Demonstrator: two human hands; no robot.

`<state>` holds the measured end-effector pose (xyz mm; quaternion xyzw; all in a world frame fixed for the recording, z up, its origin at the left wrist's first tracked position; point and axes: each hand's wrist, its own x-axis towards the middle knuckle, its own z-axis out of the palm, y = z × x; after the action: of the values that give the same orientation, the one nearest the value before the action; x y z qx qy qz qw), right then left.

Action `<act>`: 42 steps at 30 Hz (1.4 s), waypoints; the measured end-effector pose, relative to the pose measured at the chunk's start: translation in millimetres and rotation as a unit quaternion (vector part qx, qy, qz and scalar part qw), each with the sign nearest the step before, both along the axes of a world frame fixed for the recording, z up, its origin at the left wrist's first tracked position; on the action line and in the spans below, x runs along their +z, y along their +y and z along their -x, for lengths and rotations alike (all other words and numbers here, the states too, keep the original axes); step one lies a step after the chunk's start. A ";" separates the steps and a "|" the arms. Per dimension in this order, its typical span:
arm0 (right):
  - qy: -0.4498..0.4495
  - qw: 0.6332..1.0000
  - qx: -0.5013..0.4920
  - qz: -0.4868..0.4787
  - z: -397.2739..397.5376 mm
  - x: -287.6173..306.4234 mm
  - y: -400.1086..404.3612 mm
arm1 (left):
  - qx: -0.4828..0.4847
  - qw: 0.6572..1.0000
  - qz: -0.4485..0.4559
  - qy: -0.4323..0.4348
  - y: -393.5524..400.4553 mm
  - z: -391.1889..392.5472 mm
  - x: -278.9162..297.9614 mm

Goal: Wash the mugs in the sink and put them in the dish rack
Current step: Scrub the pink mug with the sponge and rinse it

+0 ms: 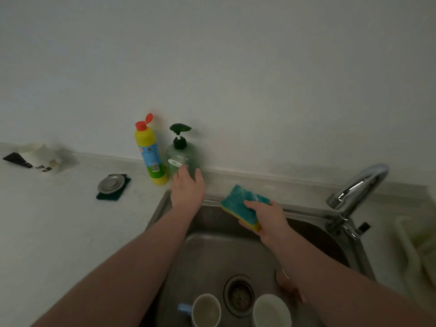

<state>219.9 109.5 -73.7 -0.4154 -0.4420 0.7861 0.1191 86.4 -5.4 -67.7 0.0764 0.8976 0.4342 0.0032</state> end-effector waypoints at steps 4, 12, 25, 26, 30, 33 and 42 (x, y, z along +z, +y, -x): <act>-0.030 0.999 -0.022 -0.014 -40.9 -25.0 17.3 | -0.028 0.998 0.032 -0.037 16.4 -34.8 -26.3; -0.103 0.989 -0.084 -0.068 -119.2 -66.4 65.9 | -0.123 0.974 0.127 -0.145 63.1 -111.8 -80.0; -0.105 0.983 -0.147 -0.044 -179.3 -99.7 107.7 | -0.392 0.805 0.331 -0.298 137.2 -206.0 -171.7; -0.108 0.983 -0.145 -0.040 -180.5 -101.9 110.2 | -0.396 0.800 0.331 -0.306 141.9 -205.2 -189.9; -0.106 0.983 -0.142 -0.042 -182.8 -110.8 116.8 | -0.379 0.800 0.322 -0.336 160.5 -190.6 -274.7; -0.103 0.985 -0.135 -0.041 -181.9 -114.8 118.1 | -0.395 0.782 0.347 -0.335 164.9 -188.0 -292.7; -0.120 0.985 -0.121 -0.040 -181.2 -123.3 122.5 | -0.277 0.841 0.360 -0.294 153.2 -221.6 -216.8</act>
<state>401.0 232.0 -197.0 -0.5524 -0.4302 0.6920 0.1760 308.0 147.8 -284.5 0.1845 0.8891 0.0635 0.4141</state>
